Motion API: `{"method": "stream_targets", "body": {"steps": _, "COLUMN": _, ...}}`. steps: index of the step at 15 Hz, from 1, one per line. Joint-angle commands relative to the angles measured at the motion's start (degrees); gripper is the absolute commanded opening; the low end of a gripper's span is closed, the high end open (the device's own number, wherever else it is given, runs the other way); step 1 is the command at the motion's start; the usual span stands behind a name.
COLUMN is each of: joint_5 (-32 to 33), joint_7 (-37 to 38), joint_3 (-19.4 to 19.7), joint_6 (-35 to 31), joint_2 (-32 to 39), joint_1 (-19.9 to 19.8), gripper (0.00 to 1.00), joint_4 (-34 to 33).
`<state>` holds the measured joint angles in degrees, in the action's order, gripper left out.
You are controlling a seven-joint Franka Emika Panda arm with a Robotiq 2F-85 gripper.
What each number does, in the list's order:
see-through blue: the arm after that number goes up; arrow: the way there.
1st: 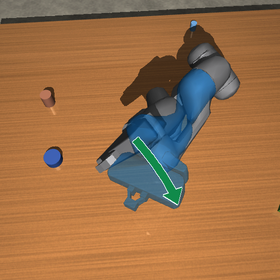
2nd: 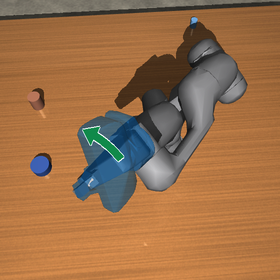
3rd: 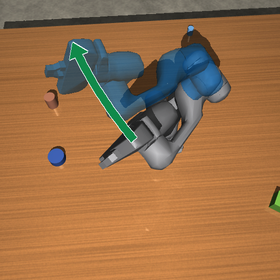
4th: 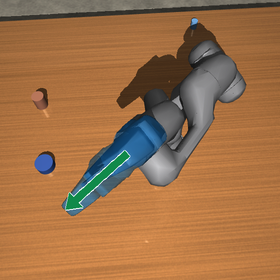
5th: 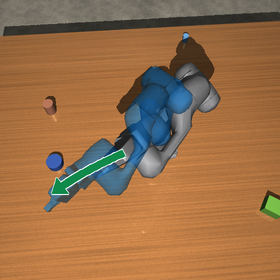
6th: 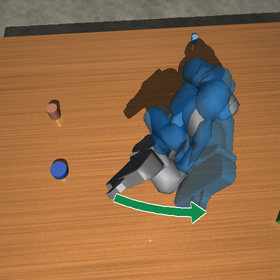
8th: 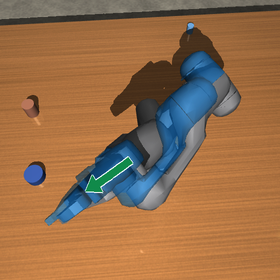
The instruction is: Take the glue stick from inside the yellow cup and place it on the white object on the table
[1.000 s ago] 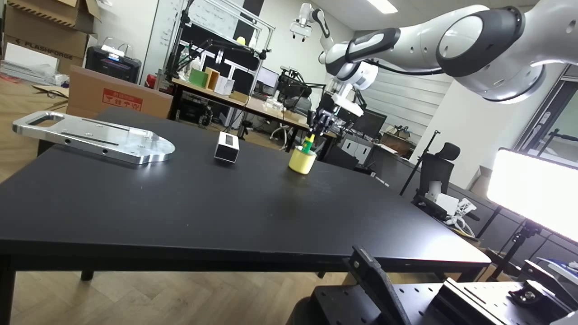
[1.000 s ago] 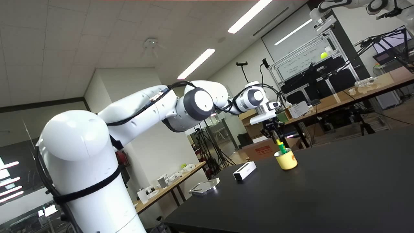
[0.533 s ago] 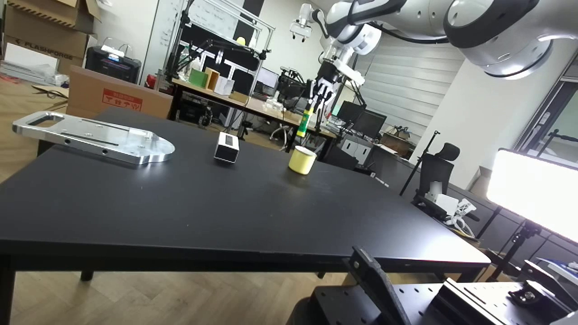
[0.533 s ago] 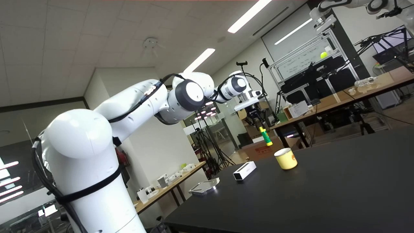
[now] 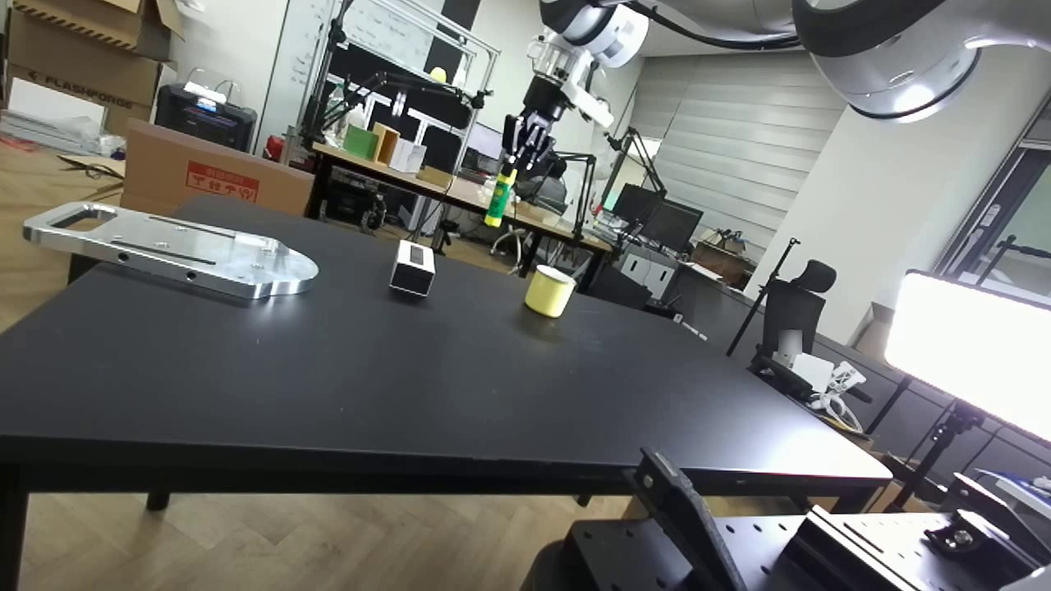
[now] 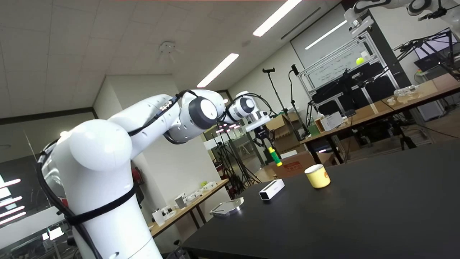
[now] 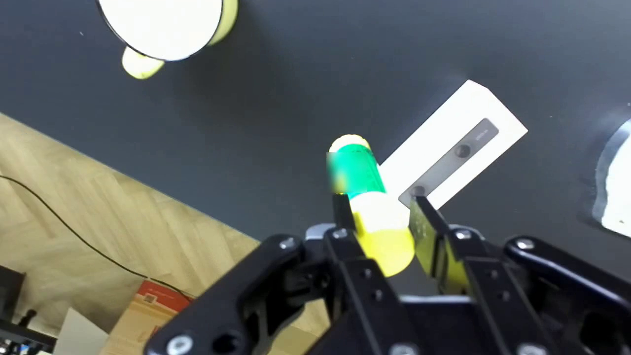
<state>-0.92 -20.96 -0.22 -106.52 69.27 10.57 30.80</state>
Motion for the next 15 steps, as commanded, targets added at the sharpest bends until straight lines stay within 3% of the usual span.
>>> {"method": "stream_targets", "body": {"steps": 1, "joint_5": -0.14, "joint_7": -4.2, "joint_3": -1.67, "joint_6": -3.2, "joint_2": 0.54, "joint_1": 3.05, "gripper": 0.08, "joint_4": 0.38}}
{"method": "stream_targets", "body": {"steps": 7, "joint_5": -2.52, "joint_7": -7.48, "joint_3": -5.84, "joint_6": -7.8, "joint_2": 2.23, "joint_1": 4.92, "gripper": 0.08, "joint_4": 2.03}}
{"method": "stream_targets", "body": {"steps": 15, "joint_5": -1.57, "joint_7": -7.82, "joint_3": -5.4, "joint_6": -10.0, "joint_2": 2.47, "joint_1": 3.82, "gripper": 0.08, "joint_4": 6.79}}
